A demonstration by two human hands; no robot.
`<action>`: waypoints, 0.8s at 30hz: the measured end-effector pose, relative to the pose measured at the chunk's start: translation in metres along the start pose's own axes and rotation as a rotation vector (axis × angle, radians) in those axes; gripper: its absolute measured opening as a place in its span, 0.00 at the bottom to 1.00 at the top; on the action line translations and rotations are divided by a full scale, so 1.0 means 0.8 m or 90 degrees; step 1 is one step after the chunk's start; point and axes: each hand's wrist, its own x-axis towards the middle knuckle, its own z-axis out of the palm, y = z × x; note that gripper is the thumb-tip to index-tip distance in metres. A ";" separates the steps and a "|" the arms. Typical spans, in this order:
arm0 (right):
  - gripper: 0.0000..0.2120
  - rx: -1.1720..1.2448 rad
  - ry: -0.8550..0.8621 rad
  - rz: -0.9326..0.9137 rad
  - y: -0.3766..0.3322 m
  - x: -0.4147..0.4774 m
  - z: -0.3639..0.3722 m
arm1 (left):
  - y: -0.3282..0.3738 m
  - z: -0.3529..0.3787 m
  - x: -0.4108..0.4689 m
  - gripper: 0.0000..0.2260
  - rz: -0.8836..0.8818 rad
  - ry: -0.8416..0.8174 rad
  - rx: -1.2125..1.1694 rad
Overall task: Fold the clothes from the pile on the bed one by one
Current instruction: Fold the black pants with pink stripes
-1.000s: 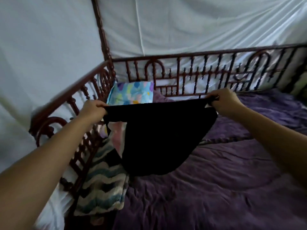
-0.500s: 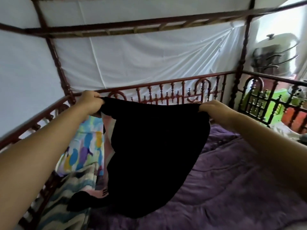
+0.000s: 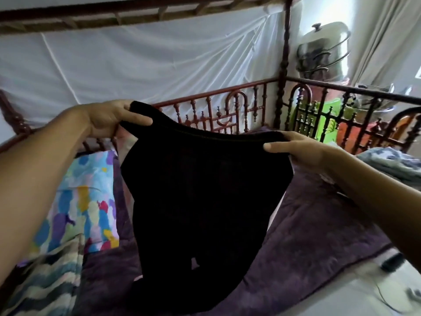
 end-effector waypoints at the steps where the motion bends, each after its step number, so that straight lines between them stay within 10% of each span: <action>1: 0.20 -0.018 0.022 0.006 0.009 -0.002 -0.013 | 0.000 0.001 0.024 0.09 0.002 -0.003 0.053; 12: 0.11 -0.234 0.296 0.130 0.088 0.005 -0.152 | 0.000 0.103 0.349 0.05 0.228 0.367 0.707; 24: 0.09 -0.339 0.476 0.309 0.301 -0.023 -0.363 | -0.065 0.366 0.653 0.09 0.149 0.165 0.641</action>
